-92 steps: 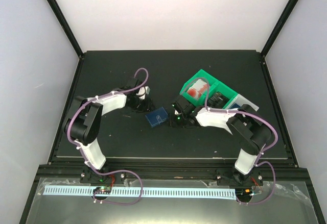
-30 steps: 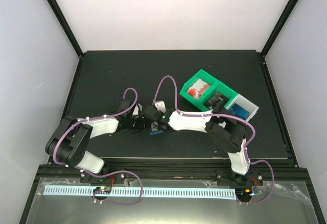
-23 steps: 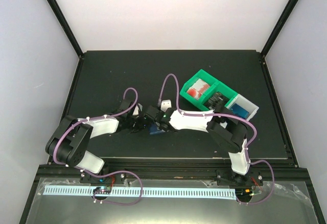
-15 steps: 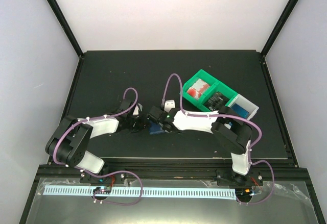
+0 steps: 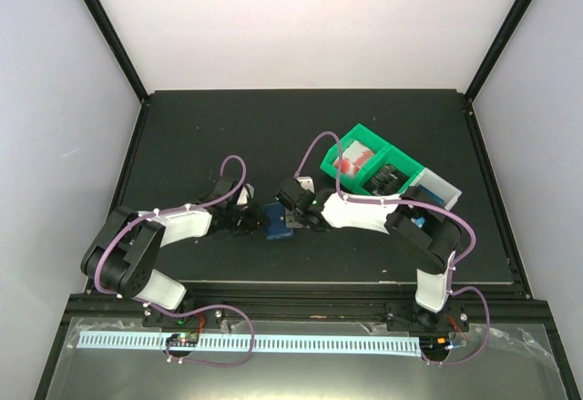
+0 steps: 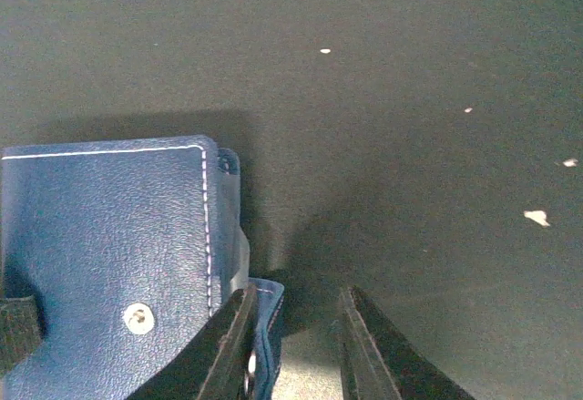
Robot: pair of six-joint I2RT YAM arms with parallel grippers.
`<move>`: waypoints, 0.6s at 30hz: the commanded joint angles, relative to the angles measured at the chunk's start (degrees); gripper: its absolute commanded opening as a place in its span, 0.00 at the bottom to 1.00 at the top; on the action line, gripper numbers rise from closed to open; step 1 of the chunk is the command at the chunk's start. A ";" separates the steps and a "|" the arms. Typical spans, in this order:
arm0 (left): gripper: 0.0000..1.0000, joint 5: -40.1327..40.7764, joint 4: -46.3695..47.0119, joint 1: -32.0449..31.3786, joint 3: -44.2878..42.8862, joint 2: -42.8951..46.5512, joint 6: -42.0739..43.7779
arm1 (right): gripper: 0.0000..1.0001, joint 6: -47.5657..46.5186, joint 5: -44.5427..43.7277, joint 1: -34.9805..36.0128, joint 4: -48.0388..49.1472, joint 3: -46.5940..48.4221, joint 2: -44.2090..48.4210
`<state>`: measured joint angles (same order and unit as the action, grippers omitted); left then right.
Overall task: Put the credit cards into the card holder
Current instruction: Open the card holder at the center of the board.
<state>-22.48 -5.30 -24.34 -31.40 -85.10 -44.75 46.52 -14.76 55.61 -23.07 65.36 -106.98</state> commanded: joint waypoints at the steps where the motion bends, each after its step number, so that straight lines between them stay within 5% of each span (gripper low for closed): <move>1: 0.22 6.70 -8.94 0.44 1.69 -2.16 1.05 | 0.25 -0.39 2.52 -0.56 3.55 -0.74 -1.41; 8: 0.27 6.66 -8.31 0.48 1.89 -0.88 0.81 | 0.17 -0.75 4.99 -1.12 4.60 -0.58 -2.83; 18: 0.53 6.77 -8.82 0.48 0.77 6.76 1.99 | 0.01 -2.62 5.63 -1.21 1.39 0.22 2.73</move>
<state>-19.94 -7.22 -24.34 -31.33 -81.60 -44.34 45.19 -9.67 54.59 -19.86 65.10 -108.68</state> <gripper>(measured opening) 0.482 0.033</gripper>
